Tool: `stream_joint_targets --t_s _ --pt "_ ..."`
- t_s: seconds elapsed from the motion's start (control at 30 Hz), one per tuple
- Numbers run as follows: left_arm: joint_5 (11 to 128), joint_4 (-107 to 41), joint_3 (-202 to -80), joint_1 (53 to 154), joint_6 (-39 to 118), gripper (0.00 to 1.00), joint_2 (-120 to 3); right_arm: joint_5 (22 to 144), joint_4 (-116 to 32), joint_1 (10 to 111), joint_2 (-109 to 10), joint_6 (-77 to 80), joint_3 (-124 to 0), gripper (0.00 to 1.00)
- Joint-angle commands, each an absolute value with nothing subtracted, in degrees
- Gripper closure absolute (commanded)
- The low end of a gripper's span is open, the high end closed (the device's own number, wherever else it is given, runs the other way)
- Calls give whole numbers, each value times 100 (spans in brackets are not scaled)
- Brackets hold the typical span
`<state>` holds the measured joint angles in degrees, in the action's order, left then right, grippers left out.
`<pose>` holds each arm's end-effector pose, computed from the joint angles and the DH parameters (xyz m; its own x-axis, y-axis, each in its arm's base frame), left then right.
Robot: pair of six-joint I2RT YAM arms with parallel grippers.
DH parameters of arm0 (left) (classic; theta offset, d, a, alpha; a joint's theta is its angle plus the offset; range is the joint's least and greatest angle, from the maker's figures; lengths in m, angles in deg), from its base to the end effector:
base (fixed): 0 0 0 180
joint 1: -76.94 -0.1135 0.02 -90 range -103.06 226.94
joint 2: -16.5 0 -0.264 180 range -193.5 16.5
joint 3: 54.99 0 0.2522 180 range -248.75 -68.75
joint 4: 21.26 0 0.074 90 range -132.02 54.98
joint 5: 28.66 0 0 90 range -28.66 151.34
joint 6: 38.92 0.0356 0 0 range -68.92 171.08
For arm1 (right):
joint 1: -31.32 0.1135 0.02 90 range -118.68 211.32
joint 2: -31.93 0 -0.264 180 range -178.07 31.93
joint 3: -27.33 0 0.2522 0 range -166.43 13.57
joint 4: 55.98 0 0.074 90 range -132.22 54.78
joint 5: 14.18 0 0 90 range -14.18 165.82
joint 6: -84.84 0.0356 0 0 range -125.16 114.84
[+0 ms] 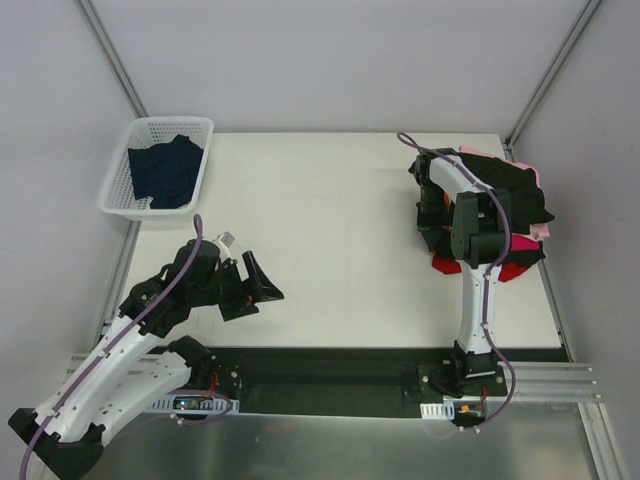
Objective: Fold and stack the t-shirts
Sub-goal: Put the neatly folded tshirt into the corner of the board with the right arm
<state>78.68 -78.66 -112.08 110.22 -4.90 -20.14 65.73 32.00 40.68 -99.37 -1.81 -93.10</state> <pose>0.1035 -0.0806 0.2943 -0.8803 -0.3685 -0.2986 -0.0121 0.6467 -0.7626 0.4205 0.0630 0.1565 -0.9842 -0.1039 0.1435 -0.1294 0.9748 -0.1818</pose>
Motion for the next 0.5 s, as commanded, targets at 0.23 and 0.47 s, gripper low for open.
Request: stream_joint_targets --t_s 0.23,0.47 --pt "7813 -7888 -11252 10990 -446 18 -2129 6220 3478 3949 -9472 -139 -8593 99" --pt "7830 -7888 -11164 10999 -481 18 -2033 6202 3451 3905 -9436 -191 -8548 99"
